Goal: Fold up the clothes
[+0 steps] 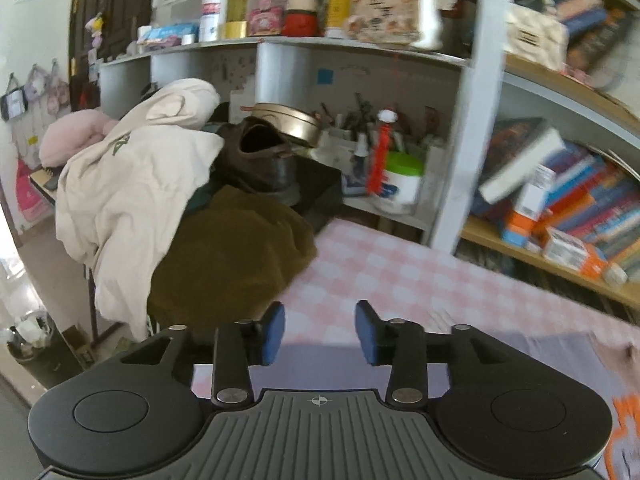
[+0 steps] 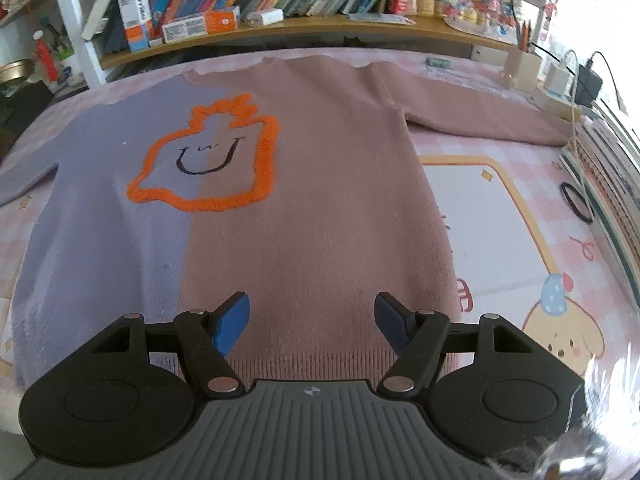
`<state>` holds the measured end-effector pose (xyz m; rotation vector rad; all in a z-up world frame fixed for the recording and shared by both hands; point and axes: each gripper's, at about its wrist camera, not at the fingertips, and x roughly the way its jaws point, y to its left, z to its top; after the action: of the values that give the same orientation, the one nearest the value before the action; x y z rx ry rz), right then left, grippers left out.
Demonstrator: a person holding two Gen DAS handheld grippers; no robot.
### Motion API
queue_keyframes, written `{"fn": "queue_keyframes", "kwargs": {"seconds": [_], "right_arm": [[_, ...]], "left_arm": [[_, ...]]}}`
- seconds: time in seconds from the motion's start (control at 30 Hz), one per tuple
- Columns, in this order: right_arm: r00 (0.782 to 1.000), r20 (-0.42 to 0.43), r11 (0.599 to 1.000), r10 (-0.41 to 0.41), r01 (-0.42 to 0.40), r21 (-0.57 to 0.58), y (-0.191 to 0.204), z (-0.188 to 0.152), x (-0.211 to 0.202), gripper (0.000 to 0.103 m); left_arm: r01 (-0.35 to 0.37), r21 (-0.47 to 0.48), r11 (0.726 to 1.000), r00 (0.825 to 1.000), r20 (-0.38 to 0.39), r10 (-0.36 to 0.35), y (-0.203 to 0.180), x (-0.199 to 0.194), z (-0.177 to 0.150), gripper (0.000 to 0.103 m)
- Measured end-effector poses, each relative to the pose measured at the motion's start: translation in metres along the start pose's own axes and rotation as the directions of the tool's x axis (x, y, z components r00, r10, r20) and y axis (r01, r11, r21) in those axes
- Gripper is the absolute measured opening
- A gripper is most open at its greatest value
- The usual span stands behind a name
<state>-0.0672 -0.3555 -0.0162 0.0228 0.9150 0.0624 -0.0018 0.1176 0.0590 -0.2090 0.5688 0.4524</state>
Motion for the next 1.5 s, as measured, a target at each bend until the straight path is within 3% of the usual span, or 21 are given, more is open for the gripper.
{"fn": "queue_keyframes", "kwargs": {"seconds": [0.13, 0.17, 0.37, 0.5, 0.6, 0.7, 0.97, 1.07, 1.1, 1.13, 1.17, 1.3, 1.5], "right_arm": [[0.999, 0.024, 0.999, 0.037, -0.036, -0.032, -0.020, 0.000, -0.004, 0.067], [0.999, 0.029, 0.999, 0.043, -0.042, -0.034, -0.027, 0.000, -0.006, 0.067], [0.997, 0.026, 0.998, 0.069, -0.068, -0.016, -0.085, -0.003, -0.008, 0.062], [0.992, 0.015, 0.991, 0.122, -0.121, -0.064, -0.103, -0.005, -0.001, 0.046], [0.987, 0.009, 0.984, 0.158, -0.157, -0.086, -0.108, -0.007, 0.002, 0.041], [0.982, 0.015, 0.975, 0.189, -0.186, -0.122, -0.106, -0.010, 0.001, 0.026], [0.979, 0.015, 0.970, 0.206, -0.202, -0.135, -0.104, -0.009, 0.001, 0.016], [0.980, 0.010, 0.970, 0.198, -0.194, -0.148, -0.100, -0.008, 0.001, 0.014], [0.981, 0.007, 0.970, 0.196, -0.192, -0.148, -0.100, -0.007, 0.002, 0.014], [0.981, 0.005, 0.970, 0.194, -0.191, -0.147, -0.099, -0.007, 0.002, 0.013], [0.981, 0.003, 0.970, 0.195, -0.193, -0.148, -0.097, -0.006, 0.002, 0.013], [0.977, -0.001, 0.965, 0.212, -0.209, -0.158, -0.090, -0.006, 0.003, 0.012], [0.976, -0.002, 0.969, 0.219, -0.217, -0.116, -0.101, -0.007, 0.005, 0.012]], "left_arm": [[0.011, 0.047, 0.999, 0.999, -0.032, -0.009, -0.028, -0.033, -0.035, 0.068], [0.019, 0.053, 0.998, 0.999, -0.048, -0.016, -0.036, -0.040, -0.045, 0.069], [0.080, 0.104, 0.991, 0.988, -0.139, -0.065, -0.093, -0.071, -0.102, 0.069], [0.098, 0.134, 0.986, 0.980, -0.185, -0.072, -0.118, -0.088, -0.133, 0.069], [0.110, 0.140, 0.984, 0.972, -0.222, -0.077, -0.128, -0.095, -0.148, 0.069], [0.116, 0.148, 0.982, 0.965, -0.249, -0.077, -0.135, -0.099, -0.156, 0.069], [0.144, 0.135, 0.980, 0.934, -0.345, -0.089, -0.139, -0.084, -0.177, 0.067], [0.146, 0.133, 0.980, 0.937, -0.338, -0.093, -0.140, -0.084, -0.180, 0.056], [0.140, 0.125, 0.982, 0.938, -0.334, -0.091, -0.140, -0.084, -0.179, 0.041], [0.138, 0.116, 0.984, 0.938, -0.334, -0.093, -0.140, -0.084, -0.178, 0.016], [0.137, 0.111, 0.984, 0.938, -0.335, -0.092, -0.140, -0.083, -0.175, 0.005], [0.074, 0.160, 0.984, 0.949, -0.316, -0.020, -0.143, -0.078, -0.171, 0.005], [0.105, 0.225, 0.969, 0.943, -0.333, -0.025, -0.150, -0.074, -0.169, 0.006]]}}
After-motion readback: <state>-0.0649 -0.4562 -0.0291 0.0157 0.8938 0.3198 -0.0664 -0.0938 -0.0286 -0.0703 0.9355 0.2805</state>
